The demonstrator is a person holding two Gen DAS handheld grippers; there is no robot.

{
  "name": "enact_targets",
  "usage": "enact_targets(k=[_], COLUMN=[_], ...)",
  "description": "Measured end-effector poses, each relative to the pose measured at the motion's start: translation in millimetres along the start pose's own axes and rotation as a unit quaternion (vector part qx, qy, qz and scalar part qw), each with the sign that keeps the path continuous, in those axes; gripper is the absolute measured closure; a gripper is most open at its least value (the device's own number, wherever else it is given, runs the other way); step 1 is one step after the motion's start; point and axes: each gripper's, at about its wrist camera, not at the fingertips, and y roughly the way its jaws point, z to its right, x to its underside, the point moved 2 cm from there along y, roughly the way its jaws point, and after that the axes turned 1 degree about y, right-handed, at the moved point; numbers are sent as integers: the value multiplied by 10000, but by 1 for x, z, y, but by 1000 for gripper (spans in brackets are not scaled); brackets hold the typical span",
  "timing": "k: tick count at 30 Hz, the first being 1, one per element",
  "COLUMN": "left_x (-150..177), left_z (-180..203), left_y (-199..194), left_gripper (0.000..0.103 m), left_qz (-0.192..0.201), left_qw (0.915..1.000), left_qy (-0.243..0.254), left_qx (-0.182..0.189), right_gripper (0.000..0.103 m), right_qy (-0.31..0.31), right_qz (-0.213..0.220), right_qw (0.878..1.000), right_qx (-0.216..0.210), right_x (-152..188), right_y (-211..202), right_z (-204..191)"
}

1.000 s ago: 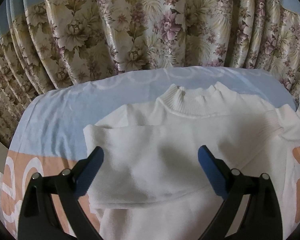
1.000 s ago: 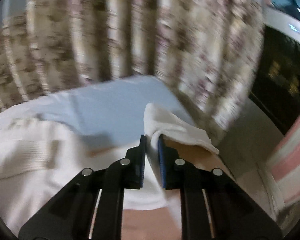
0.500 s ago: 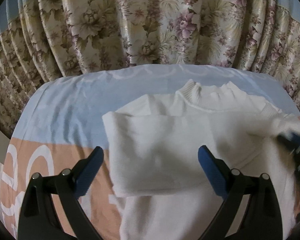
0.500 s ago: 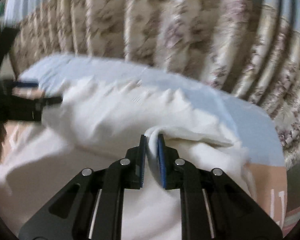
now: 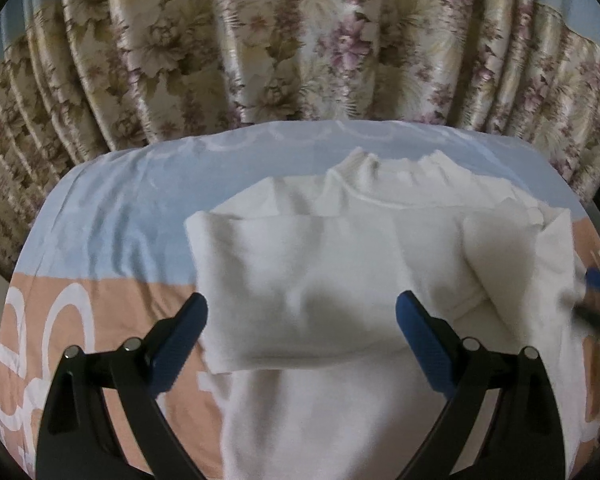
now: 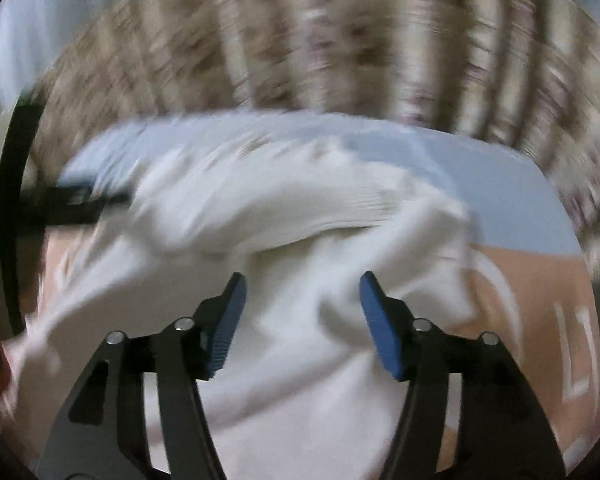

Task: Fold small clothes

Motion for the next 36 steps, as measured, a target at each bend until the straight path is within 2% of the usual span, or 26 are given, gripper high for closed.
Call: enact_targets(k=[3,6,9,12,16,19,22,23,24,25,26,28,32,34,36], left_x=[-3,-8,-20,-28,-29,-27,-25,-24,-23,-22,-21,-23,-32,-34,-27], left_z=[12,23,47,93,142,163,170,171,173,173,174,169,137,111,70], left_y=[3,6,6,1,7,20,32,35,40,47,55,63,54,45,40], left_gripper=[7,7,7,7,8,8,8,18,33,69,87,89,89,90,89], left_qz=[-23,-32,-70,32,158,102,16,-30,-92,-198,-397,-486,-279,-172,-192], left_qw=[9999,9998,9986,9929,9839,9787,9759,9755,9747,9740,9740,9770,9859,9890,9890], left_qy=[74,82,207,859,1643,1967,2089,2100,2124,2144,2087,1893,1193,664,-189], left_qx=[81,202,485,817,688,582,628,655,683,709,783,859,1135,1310,1456], right_gripper=[39,39,39,39,39,39,39,39,39,39,39,39,39,39,39], right_qy=[551,562,609,570,505,728,888,884,890,900,913,909,786,656,549], right_qz=[57,63,68,120,94,48,15,22,28,23,25,43,-5,-67,-119], right_qw=[9984,9984,9981,9978,9958,9940,9929,9928,9928,9929,9929,9931,9953,9968,9979], right_qx=[68,-58,73,303,754,814,790,812,807,776,756,738,568,449,329], right_x=[-12,-24,-29,-24,-9,-1,6,7,8,8,9,8,7,5,6], right_y=[4,14,20,19,11,8,8,8,7,7,8,8,11,15,20], right_z=[30,29,28,33,55,74,84,84,84,85,84,83,71,60,48])
